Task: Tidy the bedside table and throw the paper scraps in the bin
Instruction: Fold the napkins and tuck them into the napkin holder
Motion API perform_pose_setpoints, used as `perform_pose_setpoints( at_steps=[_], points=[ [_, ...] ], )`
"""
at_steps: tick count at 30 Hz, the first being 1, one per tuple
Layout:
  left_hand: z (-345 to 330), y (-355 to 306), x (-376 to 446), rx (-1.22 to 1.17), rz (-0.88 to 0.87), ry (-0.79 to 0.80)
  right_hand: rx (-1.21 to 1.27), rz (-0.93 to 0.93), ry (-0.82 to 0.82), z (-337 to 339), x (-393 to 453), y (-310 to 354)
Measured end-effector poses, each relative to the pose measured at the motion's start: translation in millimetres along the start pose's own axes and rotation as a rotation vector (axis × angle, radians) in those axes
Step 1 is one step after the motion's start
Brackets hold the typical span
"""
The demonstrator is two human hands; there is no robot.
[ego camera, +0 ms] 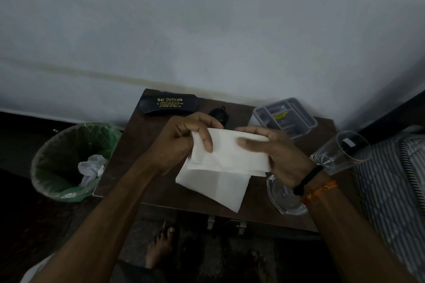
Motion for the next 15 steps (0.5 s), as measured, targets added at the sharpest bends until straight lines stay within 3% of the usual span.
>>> perform_pose_setpoints(
  at_steps=[7,12,15],
  points=[
    [12.2,-0.8,-0.8,-0.022,0.008,0.035,-0.008,0.046,-0.038,9.0,0.0,1.6],
    [23.4,7.2,1.4,-0.146,0.145,0.026,-0.072,0.117,-0.052,8.9,0.6,7.8],
    [12.0,8.2,4.1,0.023,0.218,0.041,-0.133,0.155,0.026,3.5,-1.0,11.8]
  ],
)
Point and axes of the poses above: each hand's wrist, its own x-axis towards the middle knuckle, its own z-axis out of the back of the hand, y = z × x, the point moved 3 cm from there along x, towards the middle knuckle, and after that the axes turned 15 degrees about z, right-handed, at the moved point
